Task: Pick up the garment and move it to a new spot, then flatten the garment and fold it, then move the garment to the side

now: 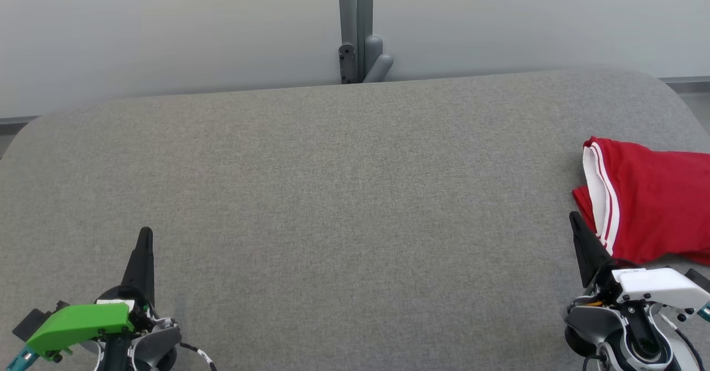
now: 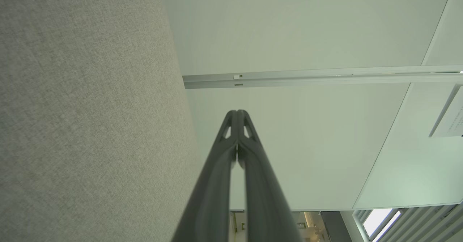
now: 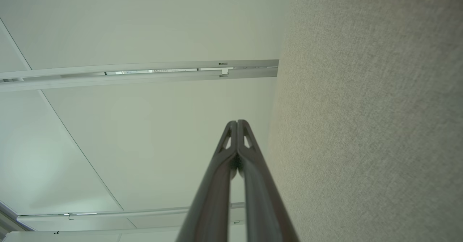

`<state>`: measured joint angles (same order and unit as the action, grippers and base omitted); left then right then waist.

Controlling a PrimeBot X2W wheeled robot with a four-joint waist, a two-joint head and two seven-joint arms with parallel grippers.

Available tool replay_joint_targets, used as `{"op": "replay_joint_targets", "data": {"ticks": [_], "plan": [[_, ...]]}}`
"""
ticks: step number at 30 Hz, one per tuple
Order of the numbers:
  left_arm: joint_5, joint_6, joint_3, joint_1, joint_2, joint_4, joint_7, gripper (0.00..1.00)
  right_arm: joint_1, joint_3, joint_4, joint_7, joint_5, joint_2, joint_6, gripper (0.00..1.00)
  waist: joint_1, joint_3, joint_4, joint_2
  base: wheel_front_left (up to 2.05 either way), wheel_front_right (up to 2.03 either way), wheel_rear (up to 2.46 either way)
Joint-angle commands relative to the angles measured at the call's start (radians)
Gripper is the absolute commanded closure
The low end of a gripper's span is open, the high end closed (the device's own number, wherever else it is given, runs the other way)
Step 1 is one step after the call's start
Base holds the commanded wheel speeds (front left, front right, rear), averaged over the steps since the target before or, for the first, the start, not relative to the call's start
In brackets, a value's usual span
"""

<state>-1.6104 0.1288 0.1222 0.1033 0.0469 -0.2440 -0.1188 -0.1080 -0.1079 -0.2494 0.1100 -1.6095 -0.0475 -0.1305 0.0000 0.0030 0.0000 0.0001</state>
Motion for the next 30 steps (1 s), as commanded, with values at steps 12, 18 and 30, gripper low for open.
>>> {"op": "replay_joint_targets", "data": {"ticks": [12,18,30], "plan": [[-0.003,0.005,0.000,0.010,0.006,0.001,-0.002,1.00,-0.007,-0.001,0.005,0.004,-0.007,-0.005,0.000,1.00,0.0000,0.000,0.000,-0.0001,0.00,0.00,0.00],[-0.003,0.005,0.000,0.010,0.006,0.001,-0.002,1.00,-0.007,-0.001,0.005,0.004,-0.007,-0.005,0.000,1.00,0.0000,0.000,0.000,-0.0001,0.00,0.00,0.00],[-0.003,0.005,0.000,0.009,0.006,0.001,-0.002,1.00,-0.007,-0.001,0.005,0.004,-0.007,-0.005,0.000,1.00,0.0000,0.000,0.000,-0.0001,0.00,0.00,0.00]]}}
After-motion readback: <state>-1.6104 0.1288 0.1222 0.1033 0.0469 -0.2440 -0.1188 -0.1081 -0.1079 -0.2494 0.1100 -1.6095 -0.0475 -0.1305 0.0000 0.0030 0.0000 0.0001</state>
